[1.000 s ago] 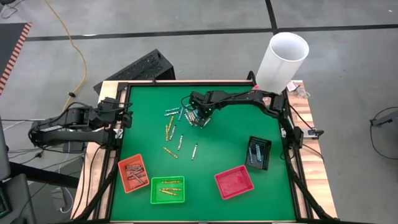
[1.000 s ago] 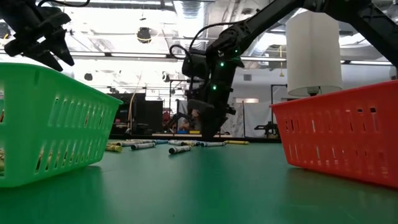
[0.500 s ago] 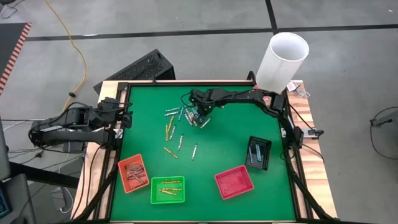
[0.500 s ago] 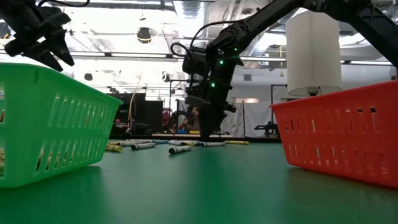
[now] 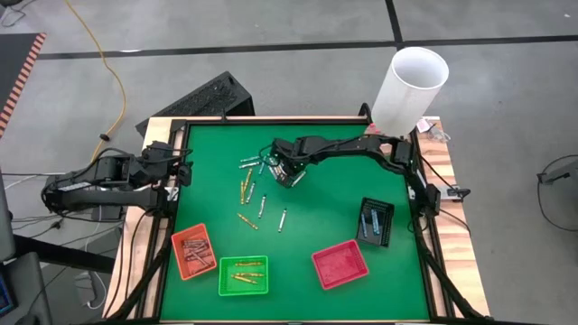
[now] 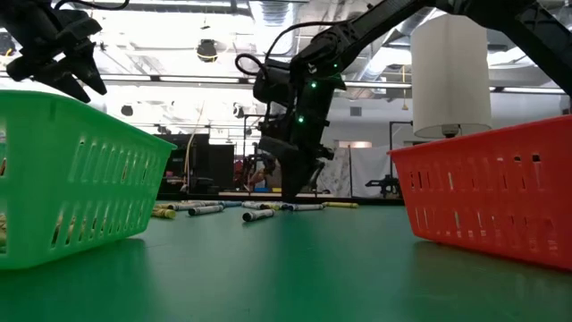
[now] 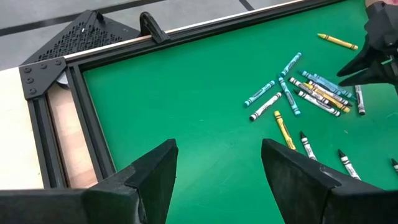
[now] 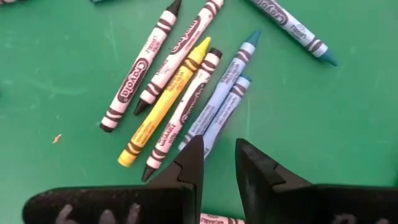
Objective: Sort crayons
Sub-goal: Put the blue crayon into the black bin
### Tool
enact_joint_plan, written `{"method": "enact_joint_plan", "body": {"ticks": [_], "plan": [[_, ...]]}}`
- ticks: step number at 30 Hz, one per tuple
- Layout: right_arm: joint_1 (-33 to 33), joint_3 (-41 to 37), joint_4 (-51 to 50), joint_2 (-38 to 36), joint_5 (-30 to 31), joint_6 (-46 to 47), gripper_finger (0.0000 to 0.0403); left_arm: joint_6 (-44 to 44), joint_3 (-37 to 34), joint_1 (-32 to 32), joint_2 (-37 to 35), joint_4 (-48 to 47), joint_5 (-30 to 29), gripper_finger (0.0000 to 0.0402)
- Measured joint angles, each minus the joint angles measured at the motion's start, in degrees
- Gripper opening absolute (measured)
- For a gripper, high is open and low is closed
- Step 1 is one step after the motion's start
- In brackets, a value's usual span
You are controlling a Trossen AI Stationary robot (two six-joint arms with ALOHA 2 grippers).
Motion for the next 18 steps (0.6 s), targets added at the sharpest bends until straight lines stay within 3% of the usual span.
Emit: {"method": "enact_joint_plan", "body": {"ticks": [18], "plan": [[-0.6, -0.7, 2.7, 0.0, -0.4, 0.4, 0.0088, -0.2, 0.0, 0.0, 0.0, 0.0, 0.0, 0.0223]]}}
